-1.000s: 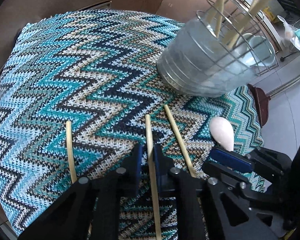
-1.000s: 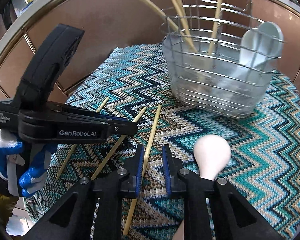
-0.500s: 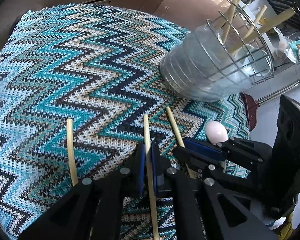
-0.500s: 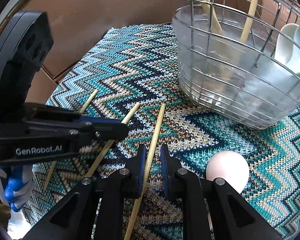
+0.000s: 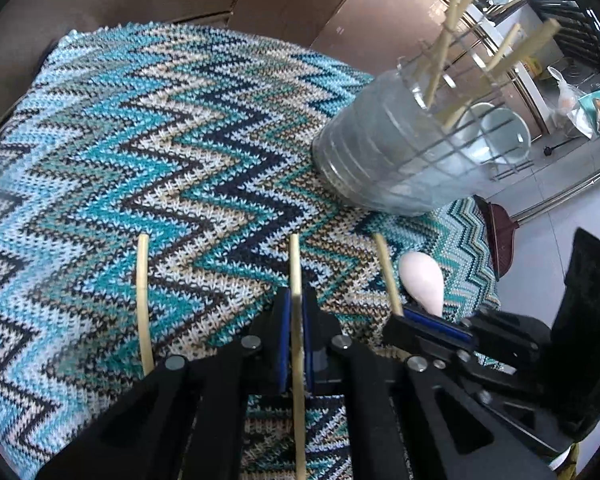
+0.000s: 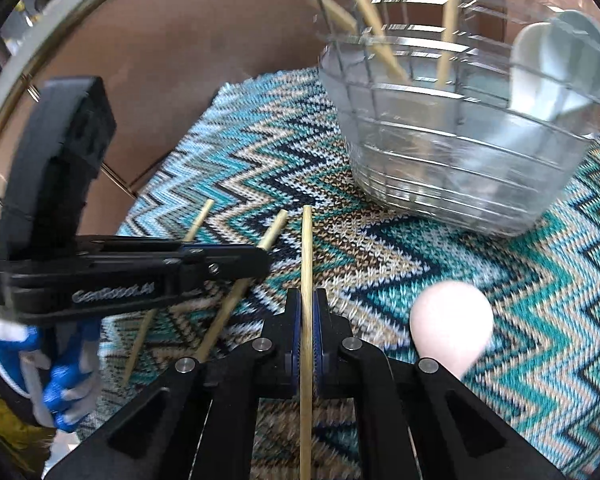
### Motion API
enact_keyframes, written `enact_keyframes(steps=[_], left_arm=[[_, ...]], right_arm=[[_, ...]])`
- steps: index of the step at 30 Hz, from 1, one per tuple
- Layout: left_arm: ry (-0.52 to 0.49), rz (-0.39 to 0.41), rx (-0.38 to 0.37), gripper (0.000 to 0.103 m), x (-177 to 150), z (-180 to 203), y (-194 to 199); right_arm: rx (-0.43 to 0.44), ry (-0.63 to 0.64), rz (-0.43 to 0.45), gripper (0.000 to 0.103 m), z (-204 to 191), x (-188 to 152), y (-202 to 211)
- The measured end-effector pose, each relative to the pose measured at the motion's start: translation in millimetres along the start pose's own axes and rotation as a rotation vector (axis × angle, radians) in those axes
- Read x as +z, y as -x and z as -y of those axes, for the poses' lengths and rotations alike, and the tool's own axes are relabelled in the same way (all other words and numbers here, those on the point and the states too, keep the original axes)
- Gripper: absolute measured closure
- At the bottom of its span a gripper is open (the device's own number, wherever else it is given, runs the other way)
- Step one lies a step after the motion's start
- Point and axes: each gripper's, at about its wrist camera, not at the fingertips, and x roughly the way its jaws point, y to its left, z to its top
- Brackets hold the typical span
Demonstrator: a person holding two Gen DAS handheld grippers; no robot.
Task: Organize utensils
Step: 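Close the left gripper on a chopstick while the right gripper grasps another chopstick, then hold both chopsticks upright and lift them off the cloth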
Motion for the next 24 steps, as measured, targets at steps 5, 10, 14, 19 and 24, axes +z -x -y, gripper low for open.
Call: enact_keyframes(steps=[5,10,14,19,24], left_arm=[[-0.017,0.042,0.010,0.098,-11,11,22],[-0.027,0.051,0.042,0.098,-15,17,34],[-0.007,0.038,0.063,0.096,-13,17,30],[-0.006,0.010,0.135,0.096,-5,18,10],[-0.010,-0.022,0.182,0.094,-2,17,-8]], right_arm=[[0.030,-0.007,0.061,0.097,-8,-12,31],[0.040,-0.008,0.122,0.097,-14,-25,58],[0.050,-0.009,0.147,0.097,-13,-31,71],[0.069,-0.026,0.168,0.097,-3,-36,79],[0.093,-0.037,0.187,0.097,6,-39,88]])
